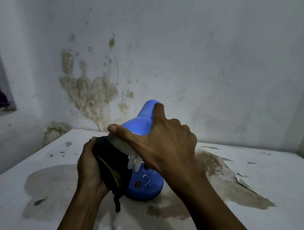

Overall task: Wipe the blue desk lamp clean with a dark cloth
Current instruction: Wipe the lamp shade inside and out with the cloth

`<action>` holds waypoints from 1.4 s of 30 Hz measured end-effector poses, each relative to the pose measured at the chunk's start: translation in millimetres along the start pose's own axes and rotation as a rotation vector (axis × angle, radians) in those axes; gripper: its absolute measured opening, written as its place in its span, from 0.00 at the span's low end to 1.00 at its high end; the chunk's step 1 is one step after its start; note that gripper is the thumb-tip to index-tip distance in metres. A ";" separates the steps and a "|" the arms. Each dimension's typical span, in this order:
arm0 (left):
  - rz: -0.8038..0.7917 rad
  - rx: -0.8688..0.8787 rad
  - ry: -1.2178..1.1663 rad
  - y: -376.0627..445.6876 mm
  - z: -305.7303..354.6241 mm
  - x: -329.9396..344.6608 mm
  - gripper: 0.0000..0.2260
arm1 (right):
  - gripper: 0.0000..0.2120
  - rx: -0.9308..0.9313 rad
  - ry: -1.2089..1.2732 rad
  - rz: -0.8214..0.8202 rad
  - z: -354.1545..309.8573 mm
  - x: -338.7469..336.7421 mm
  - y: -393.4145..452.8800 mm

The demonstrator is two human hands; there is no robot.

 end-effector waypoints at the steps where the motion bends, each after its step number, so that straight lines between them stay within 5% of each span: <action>1: -0.024 0.007 0.039 -10.0 -0.6 7.4 0.24 | 0.48 0.007 0.011 -0.008 3.5 -1.1 -0.6; 4: -0.027 0.111 0.146 -19.8 -3.7 2.8 0.24 | 0.49 0.027 0.142 -0.060 16.6 -1.8 -3.1; 6: 0.011 0.162 0.205 -16.5 -2.7 -7.8 0.11 | 0.45 0.041 0.297 -0.111 25.9 -0.5 -5.3; 8: 0.011 0.225 0.332 -15.0 -0.1 -16.1 0.20 | 0.34 0.165 0.586 -0.134 45.6 5.0 -4.1; 10: 0.017 0.289 0.499 -12.3 2.5 -18.3 0.18 | 0.18 0.336 0.784 -0.107 79.3 25.3 -3.5; 12: 0.017 0.357 0.632 -12.9 6.4 -11.2 0.13 | 0.12 0.411 0.634 -0.136 111.8 57.3 -9.4; 17: 0.038 0.430 0.703 -12.6 10.4 -2.7 0.12 | 0.42 0.348 0.254 -0.448 124.7 129.9 -45.2; 22: 0.070 0.467 0.759 -11.8 4.1 0.8 0.07 | 0.53 0.236 0.106 -0.428 109.6 170.8 -50.3; 32: 0.107 0.530 0.802 -3.8 5.0 8.5 0.02 | 0.47 0.265 0.135 -0.406 111.6 187.0 -45.2; 42: 0.130 0.408 0.722 -5.2 39.1 64.5 0.04 | 0.51 0.207 0.125 -0.411 114.8 192.2 -46.6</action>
Point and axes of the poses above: each hand's wrist, its own y-axis towards the middle knuckle, its own x-axis out of the palm, z = x × y, the point moved 3 cm from there along y, towards the middle knuckle, and after that the axes turned 6 degrees about z, right-handed, at the moved point
